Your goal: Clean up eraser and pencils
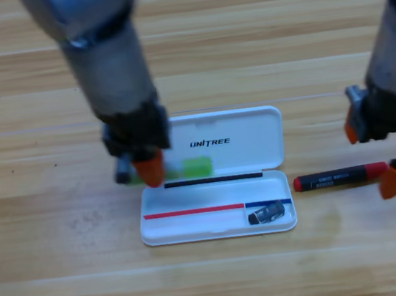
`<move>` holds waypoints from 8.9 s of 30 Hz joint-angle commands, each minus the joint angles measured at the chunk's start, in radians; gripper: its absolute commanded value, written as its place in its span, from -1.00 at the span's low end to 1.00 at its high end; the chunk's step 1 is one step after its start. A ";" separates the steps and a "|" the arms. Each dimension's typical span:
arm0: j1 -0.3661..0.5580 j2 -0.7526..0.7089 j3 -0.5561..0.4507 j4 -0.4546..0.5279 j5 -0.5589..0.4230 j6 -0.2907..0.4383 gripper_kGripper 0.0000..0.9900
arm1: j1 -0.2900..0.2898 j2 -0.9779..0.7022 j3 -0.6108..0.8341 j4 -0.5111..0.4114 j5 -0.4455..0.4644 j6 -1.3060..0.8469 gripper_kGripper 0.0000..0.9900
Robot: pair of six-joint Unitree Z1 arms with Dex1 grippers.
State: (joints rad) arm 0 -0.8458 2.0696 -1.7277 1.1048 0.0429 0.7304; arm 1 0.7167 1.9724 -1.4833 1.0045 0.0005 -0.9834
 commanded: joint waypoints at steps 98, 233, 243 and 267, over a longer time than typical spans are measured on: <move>0.381 -0.381 0.392 -0.017 -0.130 0.053 1.00 | 0.222 0.473 -0.727 0.344 0.001 0.258 -1.00; 0.240 0.208 0.088 -0.172 -0.676 0.089 -1.00 | 0.277 -0.331 -0.029 -0.138 0.473 0.632 1.00; 0.214 0.190 0.267 -0.350 -0.578 0.064 -1.00 | 0.277 -0.328 -0.029 -0.138 0.473 0.632 1.00; -0.013 -0.439 0.214 -0.148 -0.483 -0.109 -1.00 | 0.277 -0.323 -0.034 -0.138 0.472 0.640 1.00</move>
State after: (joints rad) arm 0 -0.7877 1.6633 -1.5383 0.9479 -0.4506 0.6559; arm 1 0.9770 1.6149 -1.5172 0.8810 0.4663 -0.3566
